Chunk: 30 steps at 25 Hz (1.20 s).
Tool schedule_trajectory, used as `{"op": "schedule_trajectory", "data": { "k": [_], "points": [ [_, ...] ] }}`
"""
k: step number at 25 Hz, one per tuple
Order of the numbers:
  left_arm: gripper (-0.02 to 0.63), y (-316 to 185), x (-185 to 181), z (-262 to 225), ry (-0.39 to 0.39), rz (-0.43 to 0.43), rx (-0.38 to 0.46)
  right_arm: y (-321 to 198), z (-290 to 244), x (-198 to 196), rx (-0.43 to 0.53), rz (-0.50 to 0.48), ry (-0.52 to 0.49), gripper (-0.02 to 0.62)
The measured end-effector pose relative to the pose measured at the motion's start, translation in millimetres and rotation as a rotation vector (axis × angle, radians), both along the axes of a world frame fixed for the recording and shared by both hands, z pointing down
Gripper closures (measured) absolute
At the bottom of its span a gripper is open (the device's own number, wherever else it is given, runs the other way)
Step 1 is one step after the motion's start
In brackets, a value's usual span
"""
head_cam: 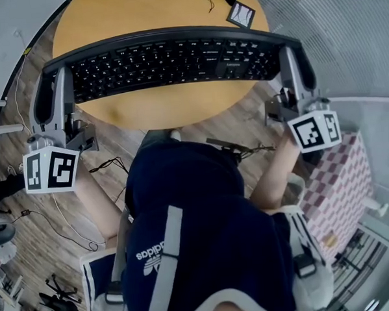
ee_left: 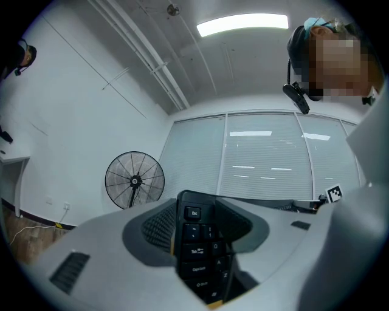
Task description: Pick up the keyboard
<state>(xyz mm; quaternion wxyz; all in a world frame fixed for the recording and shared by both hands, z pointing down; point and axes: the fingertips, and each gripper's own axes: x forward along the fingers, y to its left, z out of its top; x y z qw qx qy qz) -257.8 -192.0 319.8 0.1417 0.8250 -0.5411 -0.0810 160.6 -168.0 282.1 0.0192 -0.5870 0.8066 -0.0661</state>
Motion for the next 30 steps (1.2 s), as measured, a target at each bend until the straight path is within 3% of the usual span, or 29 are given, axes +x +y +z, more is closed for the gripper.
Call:
{"op": "schedule_trajectory", "data": {
  "k": [30],
  "points": [
    [0.405,-0.8,1.0,4.3,0.009,0.01,-0.009,2.2,-2.7,-0.9,-0.002,0.008,0.008,0.433]
  ]
}}
